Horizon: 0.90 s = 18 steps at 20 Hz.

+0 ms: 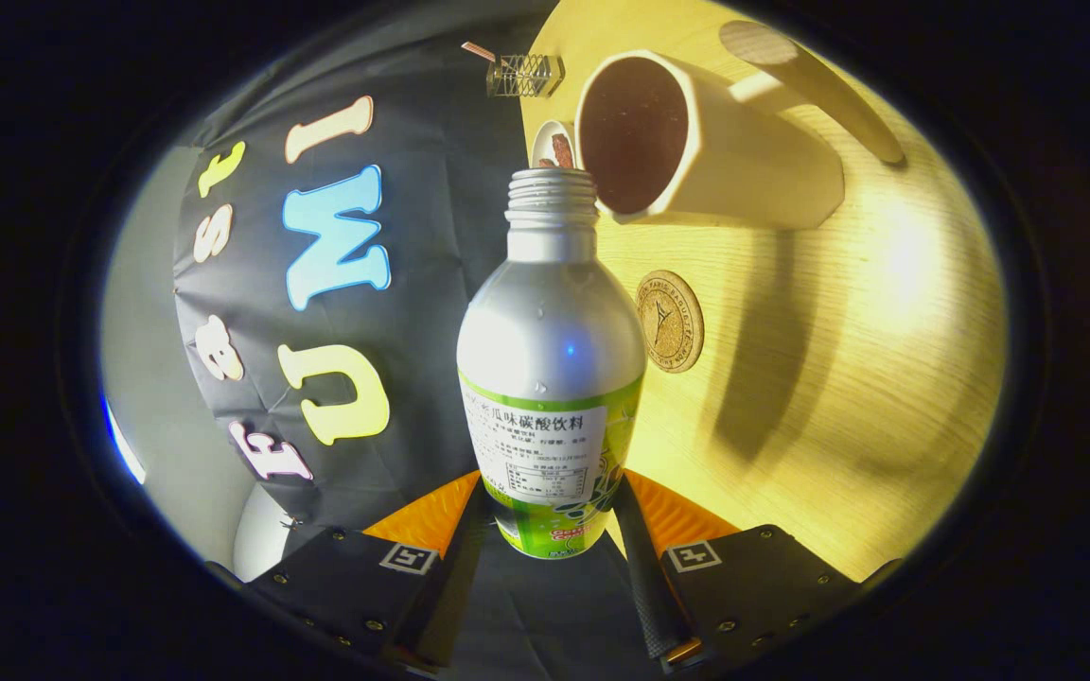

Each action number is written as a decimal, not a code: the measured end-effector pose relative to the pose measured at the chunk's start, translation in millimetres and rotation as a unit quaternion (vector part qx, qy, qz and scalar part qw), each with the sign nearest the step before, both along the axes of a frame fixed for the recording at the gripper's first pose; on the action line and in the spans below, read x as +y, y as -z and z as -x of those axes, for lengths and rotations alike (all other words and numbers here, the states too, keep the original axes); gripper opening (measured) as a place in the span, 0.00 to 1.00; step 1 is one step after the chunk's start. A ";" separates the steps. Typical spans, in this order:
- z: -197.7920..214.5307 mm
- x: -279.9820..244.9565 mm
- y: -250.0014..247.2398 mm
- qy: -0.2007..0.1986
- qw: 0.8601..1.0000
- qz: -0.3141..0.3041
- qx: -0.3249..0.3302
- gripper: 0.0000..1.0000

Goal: Take the bottle from table, then pour the juice into the cup, finally place the bottle on the coaster

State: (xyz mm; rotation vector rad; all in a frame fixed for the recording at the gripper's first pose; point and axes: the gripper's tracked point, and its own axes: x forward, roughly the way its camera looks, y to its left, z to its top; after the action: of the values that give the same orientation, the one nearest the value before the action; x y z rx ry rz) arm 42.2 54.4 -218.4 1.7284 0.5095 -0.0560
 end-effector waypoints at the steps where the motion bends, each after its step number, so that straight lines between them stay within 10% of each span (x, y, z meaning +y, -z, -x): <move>1: -0.4 -0.4 -1.2 0.002 1.000 -0.003 0.001 0.73; 18: -6.3 3.7 -9.1 0.011 0.998 -0.061 0.014 0.73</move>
State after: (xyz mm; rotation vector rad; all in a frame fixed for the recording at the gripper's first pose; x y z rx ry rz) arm 48.6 58.2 -209.3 1.8544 0.5245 -0.0660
